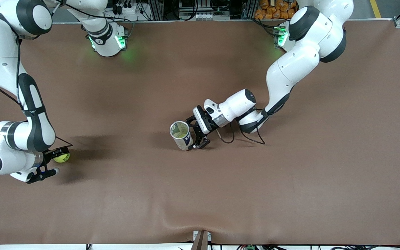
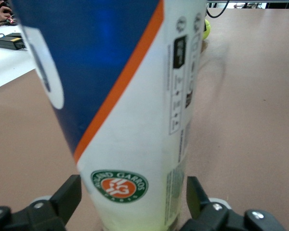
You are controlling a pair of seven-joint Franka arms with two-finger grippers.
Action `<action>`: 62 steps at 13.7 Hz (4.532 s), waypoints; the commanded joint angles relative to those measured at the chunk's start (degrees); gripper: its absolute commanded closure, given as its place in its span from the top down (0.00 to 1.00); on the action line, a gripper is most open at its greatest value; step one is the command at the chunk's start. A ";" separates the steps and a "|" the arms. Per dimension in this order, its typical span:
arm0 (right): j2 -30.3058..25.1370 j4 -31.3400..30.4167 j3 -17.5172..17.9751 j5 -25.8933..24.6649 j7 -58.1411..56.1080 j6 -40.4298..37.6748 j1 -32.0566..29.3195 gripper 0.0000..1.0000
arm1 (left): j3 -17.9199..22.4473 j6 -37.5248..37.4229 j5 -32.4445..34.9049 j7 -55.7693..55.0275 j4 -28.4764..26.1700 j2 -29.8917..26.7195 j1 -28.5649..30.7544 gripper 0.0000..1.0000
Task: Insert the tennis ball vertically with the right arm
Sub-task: 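Move the right gripper to the second yellow ball and grasp it, then carry the second ball over the can with the right gripper, then drop the second ball into the can and withdraw the right gripper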
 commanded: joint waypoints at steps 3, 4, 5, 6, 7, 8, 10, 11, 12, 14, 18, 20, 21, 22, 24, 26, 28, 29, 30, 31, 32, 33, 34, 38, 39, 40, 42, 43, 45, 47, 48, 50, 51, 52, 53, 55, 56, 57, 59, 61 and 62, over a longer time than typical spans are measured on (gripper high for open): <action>-0.28 0.41 1.82 0.53 -1.14 -1.05 -1.49 0.27 | 0.02 -0.19 1.58 -0.71 0.60 -0.04 0.02 0.83; -0.89 1.11 2.17 3.67 -0.97 -2.97 -1.49 0.27 | 0.02 -0.19 1.58 -0.71 0.60 -0.04 0.02 0.82; -2.12 1.72 2.35 7.53 -0.45 -5.00 -0.80 0.27 | 0.02 -0.19 1.58 -0.71 0.60 -0.04 0.02 0.80; -3.18 1.99 2.35 10.79 0.34 -6.06 0.43 0.29 | 0.02 -0.19 1.58 -0.71 0.60 -0.04 0.02 0.79; -4.40 1.99 2.26 13.52 1.74 -6.94 1.31 0.30 | 0.02 -0.19 1.58 -0.71 0.60 -0.04 0.02 0.78; -4.76 1.99 2.44 16.85 4.02 -8.86 2.28 0.30 | 0.02 -0.19 1.58 -0.71 0.60 0.05 0.02 0.78; -4.94 1.99 4.36 24.41 9.63 -10.20 4.21 0.30 | 0.02 -0.19 1.58 -0.71 0.60 0.05 -0.07 0.78; -5.12 1.99 6.11 26.10 14.71 -11.16 5.18 0.30 | 0.02 -0.19 1.58 -0.71 0.60 -0.04 -0.07 0.78; -5.99 1.99 8.30 26.38 20.94 -12.39 5.53 0.30 | 0.02 -0.19 1.58 -0.71 0.60 0.05 -0.07 0.78; -7.92 1.99 13.66 26.29 31.85 -12.66 5.54 0.29 | 0.02 -0.19 1.58 -0.71 0.60 0.05 0.02 0.78; -9.34 2.17 25.17 26.29 55.65 -12.31 5.54 0.28 | 0.02 -0.19 1.58 -0.80 0.60 -0.04 0.02 0.78; -8.90 4.17 28.00 26.29 63.69 -11.78 6.32 0.28 | 0.02 -0.19 1.58 -0.80 0.60 -0.04 0.02 0.78; -8.73 4.62 28.10 26.38 66.33 -10.65 7.81 0.28 | 0.02 -0.19 1.58 -0.80 0.60 -0.04 0.02 0.78; -8.72 4.63 28.10 26.38 68.88 -9.25 9.13 0.28 | 0.02 -0.19 1.58 -0.80 0.60 -0.04 0.02 0.78; -8.72 4.63 28.10 26.38 73.89 -5.30 12.11 0.28 | 0.02 -0.19 1.58 -0.80 0.60 -0.04 0.02 0.78; -8.37 4.54 27.93 26.29 77.24 -0.91 14.58 0.28 | 0.02 -0.19 1.58 -0.80 0.60 0.05 0.02 0.78; -7.85 4.54 27.66 26.12 79.62 2.09 16.78 0.28 | 0.02 -0.19 1.58 -0.80 0.60 0.05 0.02 0.78; -7.50 4.45 27.58 26.03 79.89 2.89 17.66 0.28 | 0.02 -0.19 1.58 -0.80 0.60 -0.04 0.02 0.78; -7.32 4.28 27.49 25.85 79.80 3.42 18.19 0.28 | 0.02 -0.19 1.58 -0.80 0.60 0.05 0.02 0.78; -7.14 3.93 27.40 25.76 79.80 4.12 18.37 0.29 | 0.02 -0.19 1.58 -0.80 0.60 -0.04 0.02 0.79; -6.97 3.66 26.96 25.59 79.80 4.04 18.37 0.29 | 0.02 -0.19 1.58 -0.80 0.60 0.05 0.02 0.79; -6.97 3.66 26.35 25.59 79.72 3.78 18.28 0.30 | 0.02 -0.19 1.58 -0.80 0.60 0.05 0.02 0.79; -6.97 3.57 26.17 25.59 79.72 3.77 18.11 0.33 | 0.02 -0.19 1.58 -0.80 0.60 0.05 0.02 0.79; -6.96 2.87 26.17 25.50 79.63 3.60 17.93 1.00 | 0.02 -0.19 1.58 -0.80 0.60 -0.04 0.02 0.79; -6.97 2.87 26.17 25.59 79.54 3.51 17.84 1.00 | 0.02 -0.19 1.58 -0.80 0.60 -0.04 0.02 0.79; -6.97 2.87 26.17 25.59 79.54 3.51 17.76 1.00 | 0.02 -0.19 1.58 -0.80 0.60 -0.04 0.02 0.79; -7.14 2.87 26.17 25.59 79.45 3.42 17.32 1.00 | 0.02 -0.19 1.58 -0.80 0.60 -0.04 0.02 0.79; -7.14 2.87 26.17 25.59 79.37 3.33 17.14 1.00 | 0.02 -0.19 1.58 -0.80 0.60 -0.04 0.02 0.79; -7.40 2.87 25.82 25.24 79.02 2.63 16.44 1.00 | 0.02 -0.19 1.58 -0.80 0.60 -0.04 0.02 0.79; -7.49 2.87 25.55 22.53 74.74 0.45 14.08 1.00 | 0.02 -0.19 1.58 -0.80 0.60 -0.04 0.10 0.80; -7.67 2.87 25.55 20.34 71.31 -1.83 12.76 1.00 | 0.02 -0.19 1.58 -0.80 0.60 -0.04 0.02 0.80; -8.72 2.78 25.55 14.71 65.33 -4.30 10.30 1.00 | 0.02 -0.19 1.58 -0.80 0.60 -0.04 0.02 0.81; -9.77 2.78 25.55 13.04 62.17 -5.53 9.15 1.00 | 0.02 -0.19 1.58 -0.80 0.60 -0.04 0.02 0.83; -10.21 2.78 25.64 12.50 58.66 -6.41 7.84 1.00 | 0.02 -0.19 1.58 -0.80 0.60 0.05 0.02 0.89; -11.09 2.70 25.73 12.49 54.62 -8.08 6.34 1.00 | 0.02 -0.19 1.49 -1.32 0.60 0.05 0.02 1.00; -16.42 -1.06 22.24 12.23 48.10 -9.76 5.71 1.00 | 0.02 -0.19 1.49 -1.50 0.52 0.22 0.02 1.00; -20.81 -4.30 17.34 12.23 43.81 -9.67 7.19 1.00 | 0.02 -0.19 1.57 -1.50 0.34 0.22 0.02 1.00; -24.07 -6.25 11.98 12.23 38.90 -9.50 9.90 1.00 | 0.02 -0.19 1.58 -1.59 0.17 0.22 0.02 1.00; -28.30 -7.32 3.27 12.32 31.58 -9.94 13.44 1.00 | 0.02 -0.19 1.75 -1.50 -0.10 0.22 0.02 1.00; -33.74 -10.65 -2.28 12.32 26.57 -10.20 14.59 1.00 | 0.10 -0.19 1.93 -1.15 -0.97 0.49 0.01 1.00; -36.90 -13.36 -4.57 12.32 24.02 -10.20 14.59 1.00 | 0.45 -0.19 1.93 -1.15 -1.50 0.58 0.10 1.00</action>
